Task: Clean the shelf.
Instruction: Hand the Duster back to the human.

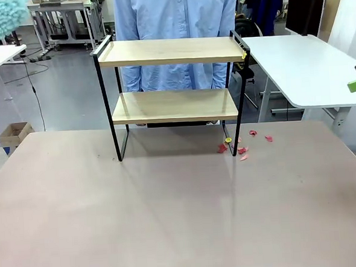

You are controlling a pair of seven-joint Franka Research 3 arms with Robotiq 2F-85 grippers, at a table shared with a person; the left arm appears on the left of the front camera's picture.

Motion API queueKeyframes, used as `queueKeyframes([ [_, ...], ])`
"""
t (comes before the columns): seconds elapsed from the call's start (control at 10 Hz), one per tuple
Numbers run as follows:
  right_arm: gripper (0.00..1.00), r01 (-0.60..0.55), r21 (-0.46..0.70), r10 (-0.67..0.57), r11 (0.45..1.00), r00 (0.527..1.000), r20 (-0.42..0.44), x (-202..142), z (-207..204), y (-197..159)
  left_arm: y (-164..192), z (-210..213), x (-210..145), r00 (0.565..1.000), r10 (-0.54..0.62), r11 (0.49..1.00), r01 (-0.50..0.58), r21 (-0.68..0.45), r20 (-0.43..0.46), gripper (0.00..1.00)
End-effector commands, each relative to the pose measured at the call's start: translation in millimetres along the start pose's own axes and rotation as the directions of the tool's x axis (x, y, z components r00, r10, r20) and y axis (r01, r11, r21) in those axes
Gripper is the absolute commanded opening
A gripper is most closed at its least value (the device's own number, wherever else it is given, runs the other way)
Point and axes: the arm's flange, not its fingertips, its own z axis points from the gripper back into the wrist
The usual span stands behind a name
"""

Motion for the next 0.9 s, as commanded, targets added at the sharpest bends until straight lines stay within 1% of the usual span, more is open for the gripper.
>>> queueKeyframes([
  [0.0,1.0,-0.003,0.009,0.003,1.0,1.0,-0.002,1.0,1.8,-1.6,-19.2,-33.7,-57.5,0.999,-0.04,0.999,0.04,0.012,0.021,0.15],
  [0.1,1.0,-0.003,0.009,0.003,1.0,1.0,-0.002,1.0,1.8,-1.6,-11.1,-29.4,-78.9,0.999,-0.043,0.999,0.043,0.017,0.003,0.15],
  [0.2,1.0,-0.003,0.009,0.003,1.0,1.0,-0.002,1.0,1.8,-1.6,-3.2,-22.7,-105.4,0.998,-0.052,0.998,0.053,0.025,-0.042,0.15],
  [0.4,1.0,-0.003,0.009,0.003,1.0,1.0,-0.002,1.0,1.8,-1.6,6.1,-11.3,-150.2,0.995,-0.057,0.997,0.061,0.045,-0.085,0.15],
  [0.5,1.0,-0.003,0.009,0.003,1.0,1.0,-0.002,1.0,1.8,-1.6,8.7,-2.7,-167.2,0.992,-0.064,0.996,0.07,0.052,-0.106,0.15],
  [0.6,1.0,-0.003,0.009,0.003,1.0,1.0,-0.002,1.0,1.8,-1.6,8.7,3.4,-183.1,0.992,-0.054,0.997,0.06,0.052,-0.116,0.15],
  [0.7,1.0,-0.003,0.009,0.003,1.0,1.0,-0.002,1.0,1.8,-1.6,5.9,7.3,-191.2,0.993,-0.058,0.997,0.063,0.047,-0.103,0.15],
  [0.8,1.0,-0.003,0.009,0.003,1.0,1.0,-0.002,1.0,1.8,-1.6,-0.8,11.8,-195.8,0.995,-0.042,0.999,0.044,0.021,-0.086,0.15],
])
